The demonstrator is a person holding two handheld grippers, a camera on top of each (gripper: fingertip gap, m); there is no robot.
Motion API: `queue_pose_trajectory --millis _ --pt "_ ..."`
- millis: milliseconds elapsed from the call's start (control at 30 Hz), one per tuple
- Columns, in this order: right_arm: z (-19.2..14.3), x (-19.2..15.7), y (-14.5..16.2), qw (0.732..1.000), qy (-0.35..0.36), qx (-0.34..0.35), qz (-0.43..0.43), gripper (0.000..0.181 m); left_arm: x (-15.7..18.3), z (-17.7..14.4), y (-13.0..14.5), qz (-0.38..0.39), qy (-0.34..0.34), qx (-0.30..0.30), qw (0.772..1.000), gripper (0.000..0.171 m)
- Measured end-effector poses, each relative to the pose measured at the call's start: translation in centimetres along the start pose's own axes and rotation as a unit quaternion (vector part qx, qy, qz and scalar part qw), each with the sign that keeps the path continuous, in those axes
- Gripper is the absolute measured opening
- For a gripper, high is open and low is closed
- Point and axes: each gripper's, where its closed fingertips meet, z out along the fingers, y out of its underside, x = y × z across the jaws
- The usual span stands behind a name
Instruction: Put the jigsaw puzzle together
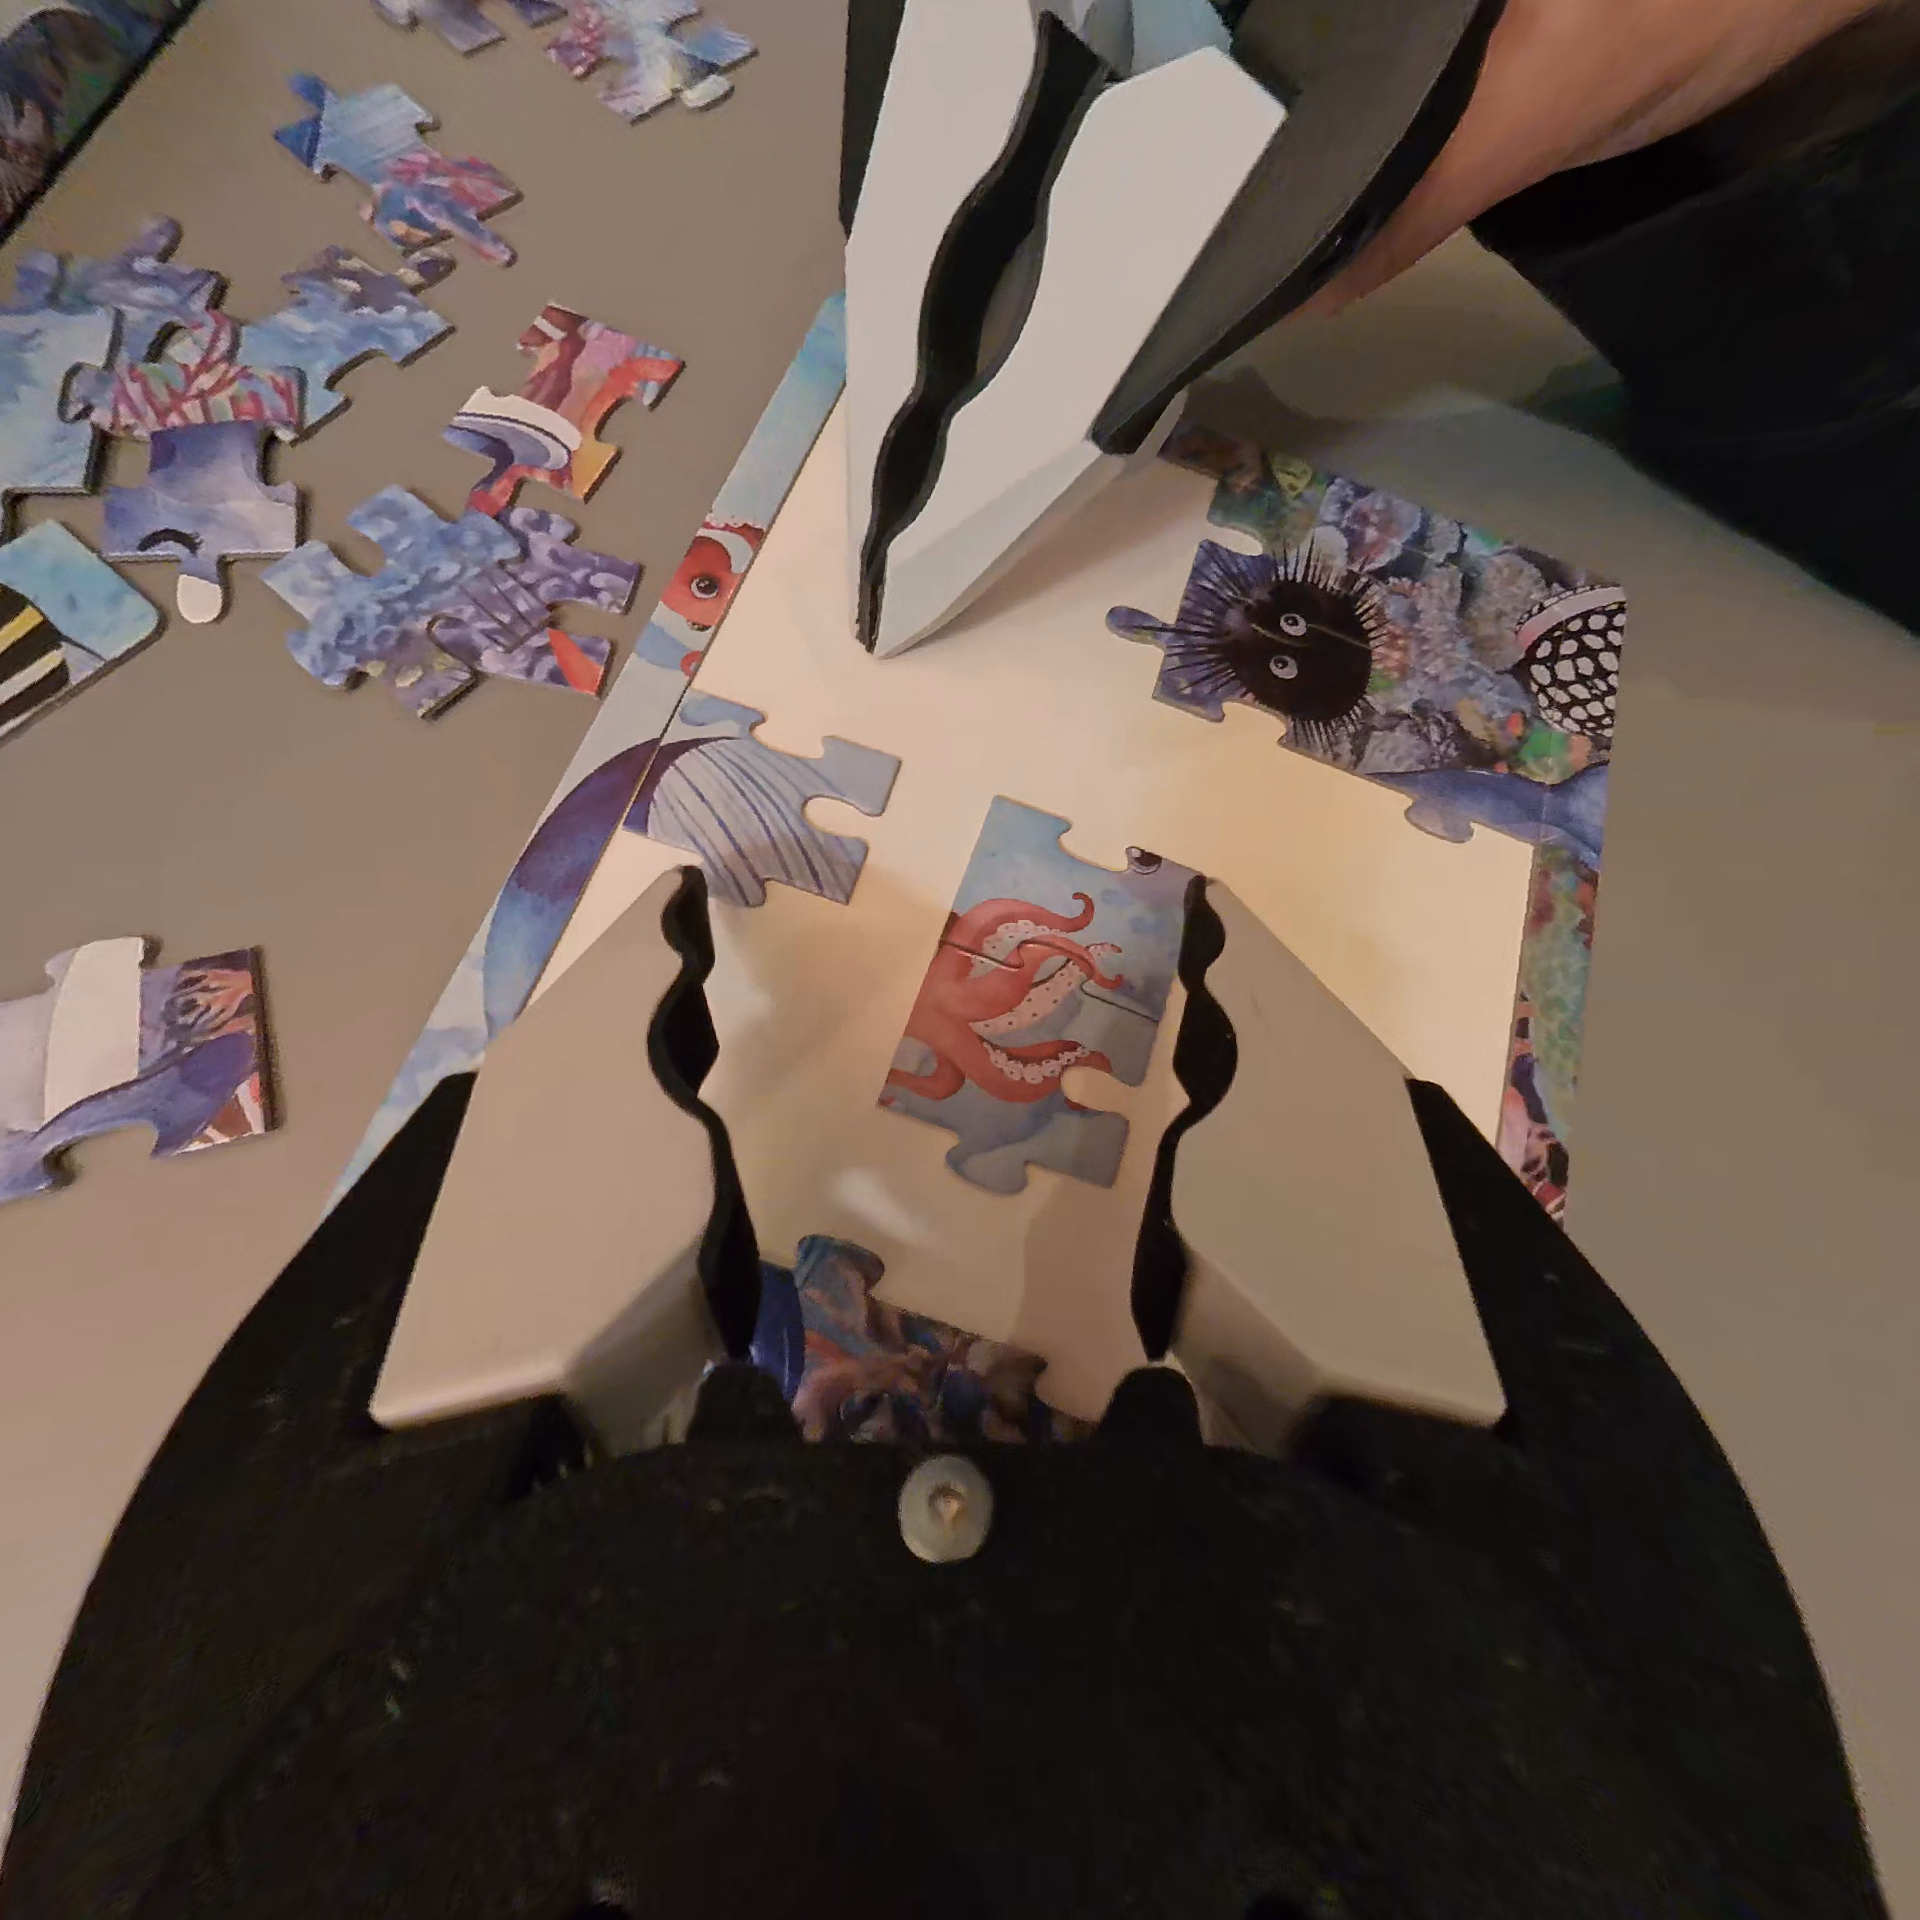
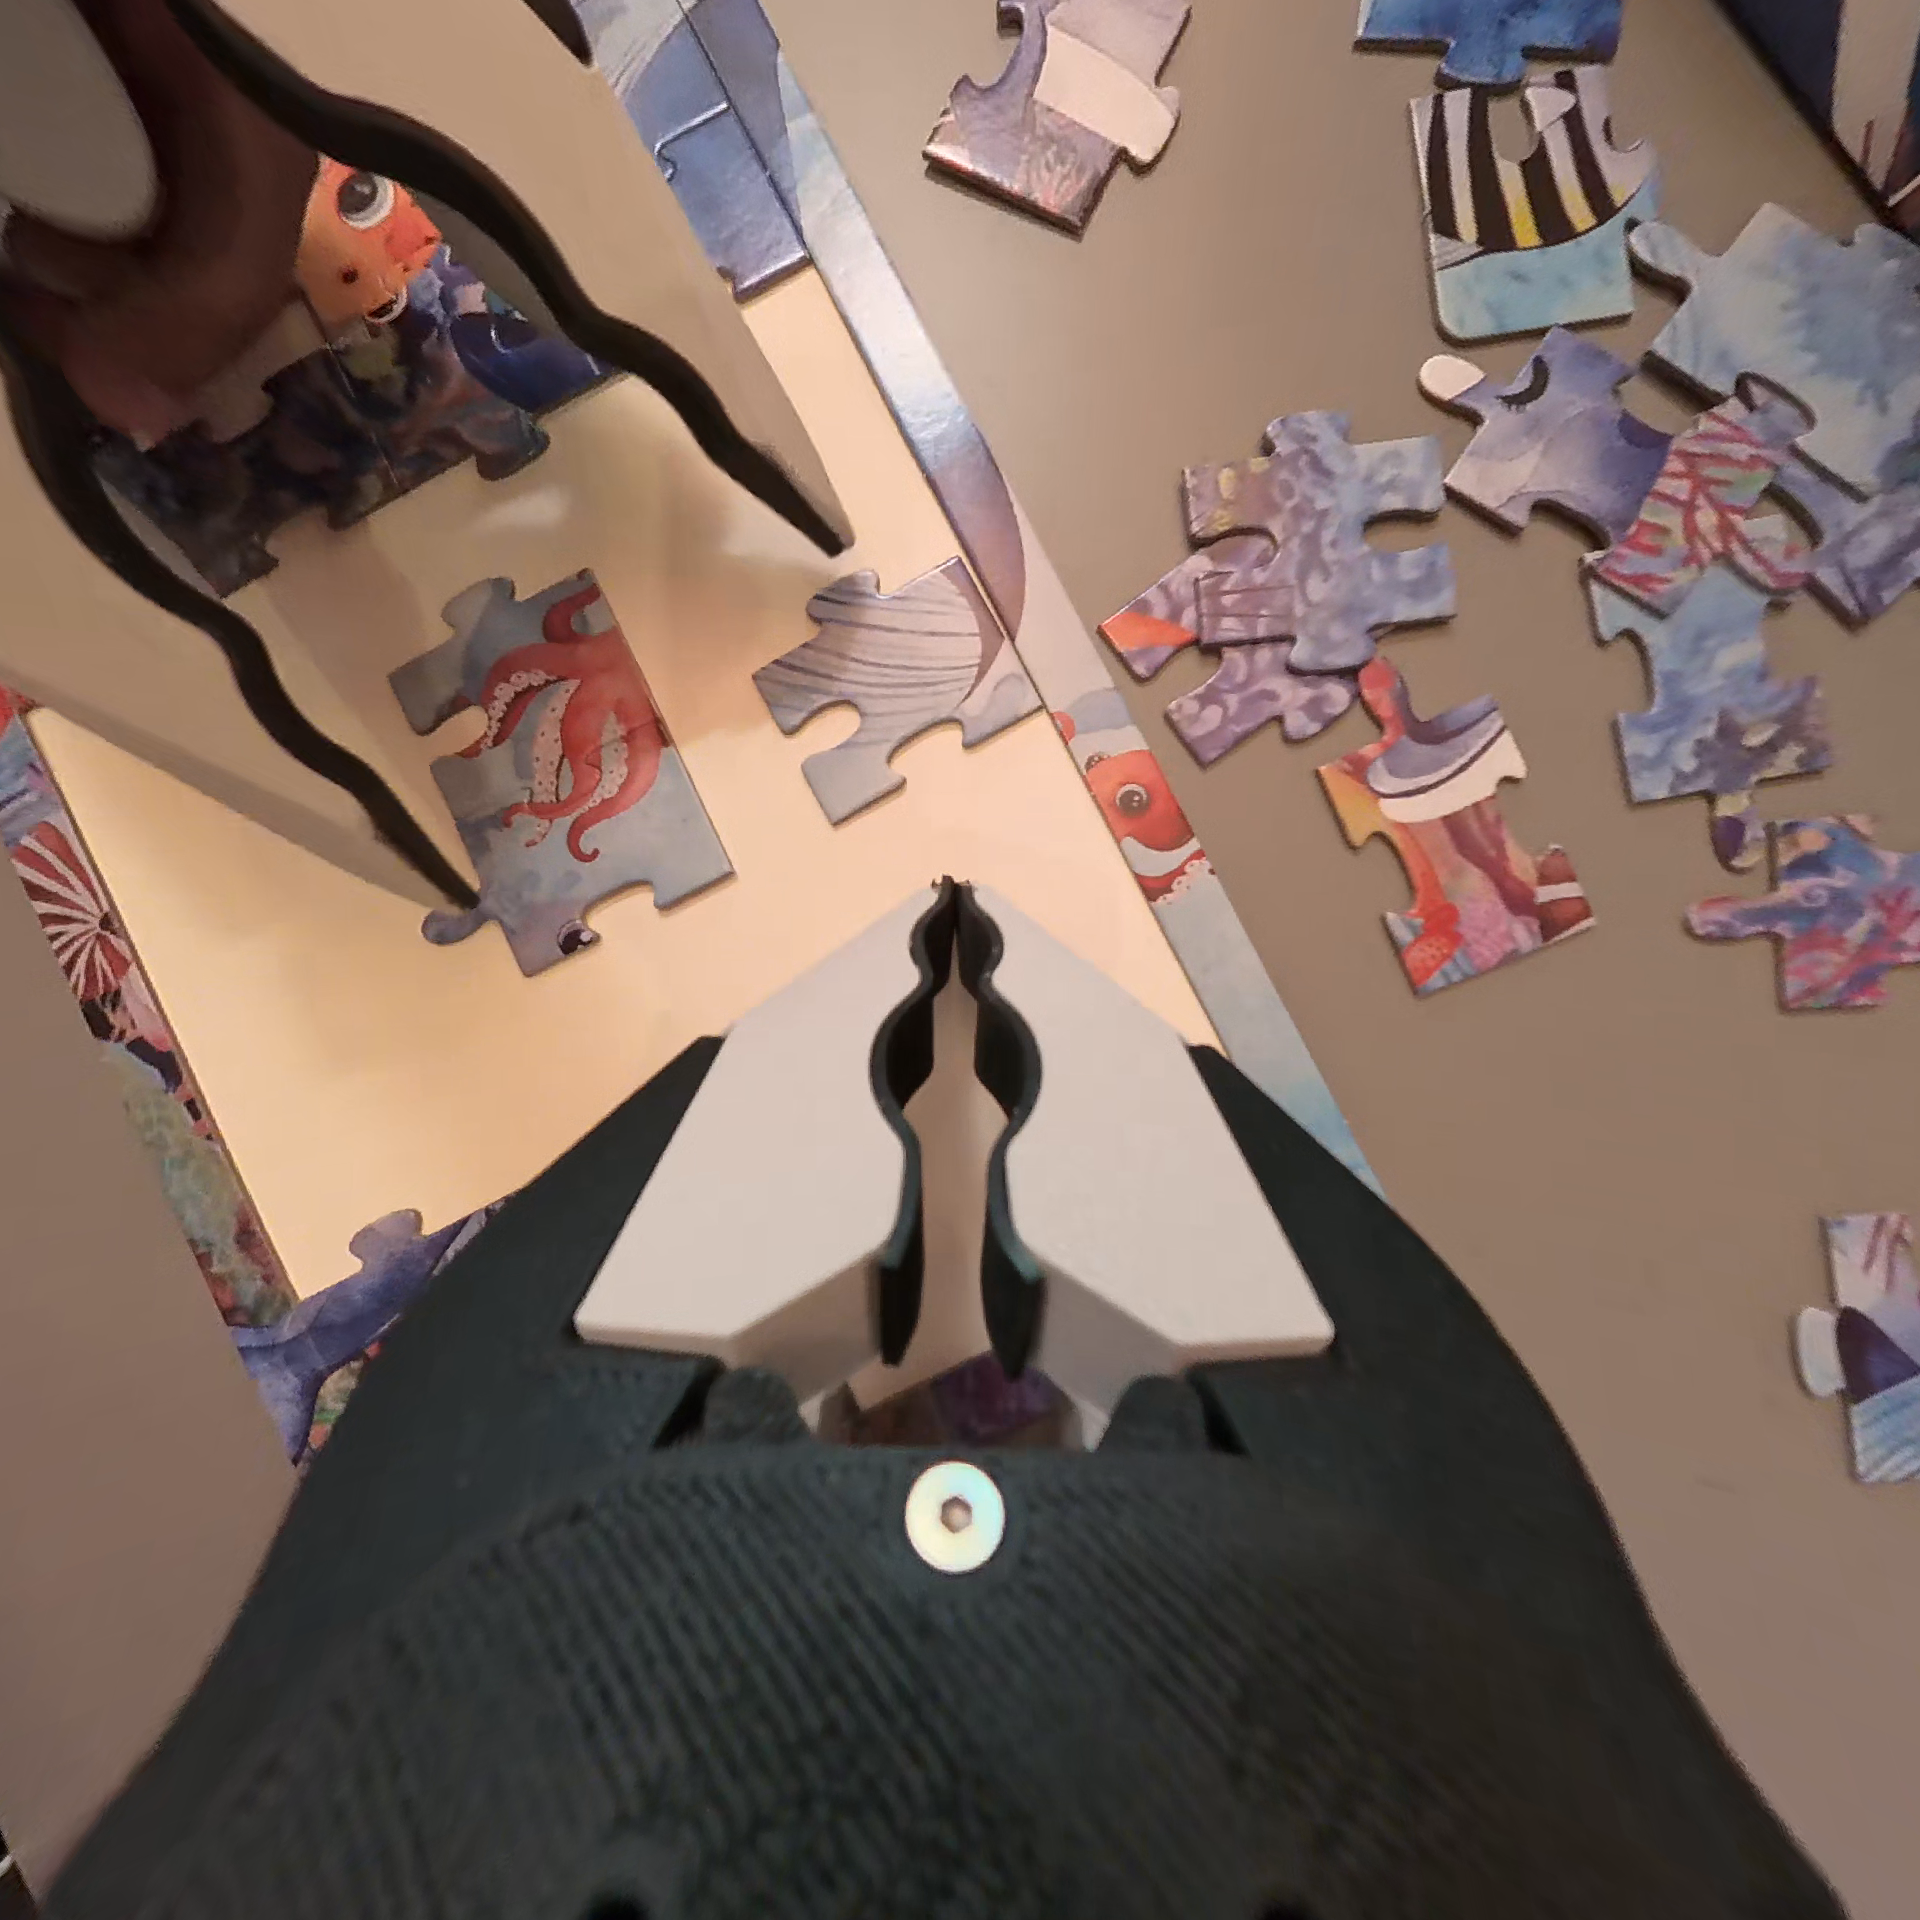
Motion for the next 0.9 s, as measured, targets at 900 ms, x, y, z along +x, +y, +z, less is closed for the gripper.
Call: queue_pose_trajectory --millis 900 --pt "0.3 -1.9 -1.4 0.998 -0.029 0.027 -0.039 0.024 0.0 0.5 0.8 0.0 -0.016 -0.026 1.0 0.09"
